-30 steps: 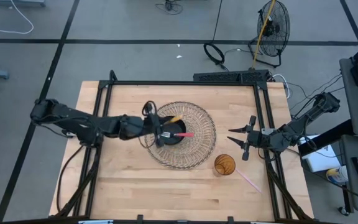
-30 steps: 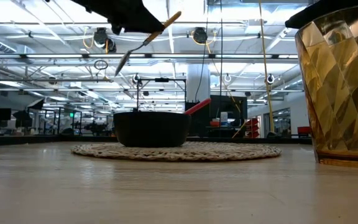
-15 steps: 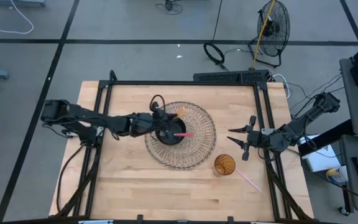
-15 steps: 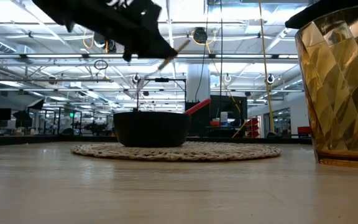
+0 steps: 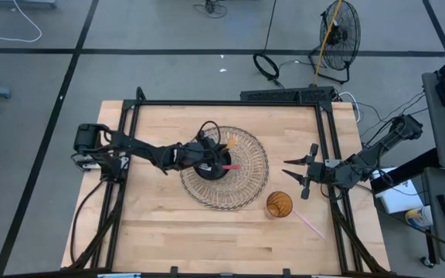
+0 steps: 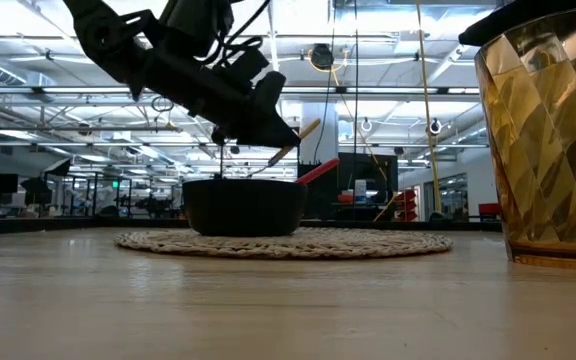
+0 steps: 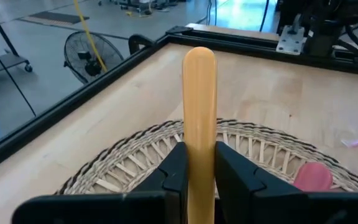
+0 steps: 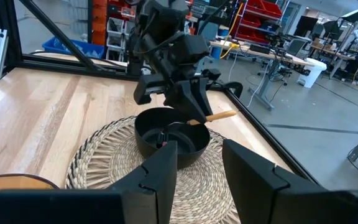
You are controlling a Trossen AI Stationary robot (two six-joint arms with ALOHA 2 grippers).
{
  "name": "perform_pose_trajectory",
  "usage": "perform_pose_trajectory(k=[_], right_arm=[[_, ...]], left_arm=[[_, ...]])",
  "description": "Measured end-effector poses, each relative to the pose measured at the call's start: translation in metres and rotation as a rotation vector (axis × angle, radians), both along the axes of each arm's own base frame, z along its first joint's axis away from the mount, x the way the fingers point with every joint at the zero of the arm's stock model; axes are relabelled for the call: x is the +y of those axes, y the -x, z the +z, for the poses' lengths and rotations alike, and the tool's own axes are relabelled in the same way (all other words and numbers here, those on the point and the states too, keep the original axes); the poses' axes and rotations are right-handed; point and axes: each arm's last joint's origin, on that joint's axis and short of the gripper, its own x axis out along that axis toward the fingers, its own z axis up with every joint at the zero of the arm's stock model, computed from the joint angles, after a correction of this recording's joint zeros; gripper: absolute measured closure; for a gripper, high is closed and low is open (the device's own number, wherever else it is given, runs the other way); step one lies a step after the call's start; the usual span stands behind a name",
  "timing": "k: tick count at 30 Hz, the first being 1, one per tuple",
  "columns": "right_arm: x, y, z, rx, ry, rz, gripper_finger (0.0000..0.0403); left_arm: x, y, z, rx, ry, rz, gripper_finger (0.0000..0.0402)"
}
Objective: Pick & Place Utensil
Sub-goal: Put the yellow spoon into the black bowl
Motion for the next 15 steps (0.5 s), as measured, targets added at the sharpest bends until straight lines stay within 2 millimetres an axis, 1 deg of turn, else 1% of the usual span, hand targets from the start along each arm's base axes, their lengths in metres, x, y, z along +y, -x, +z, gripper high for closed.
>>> perform_pose_trajectory(k=[15], right_arm=[[0.000,0.000,-0.001,0.006,0.004,0.000,0.0275]], left_arm=[[0.010,0.004,-0.010,0.112,0.034,-0.025,0.0344]])
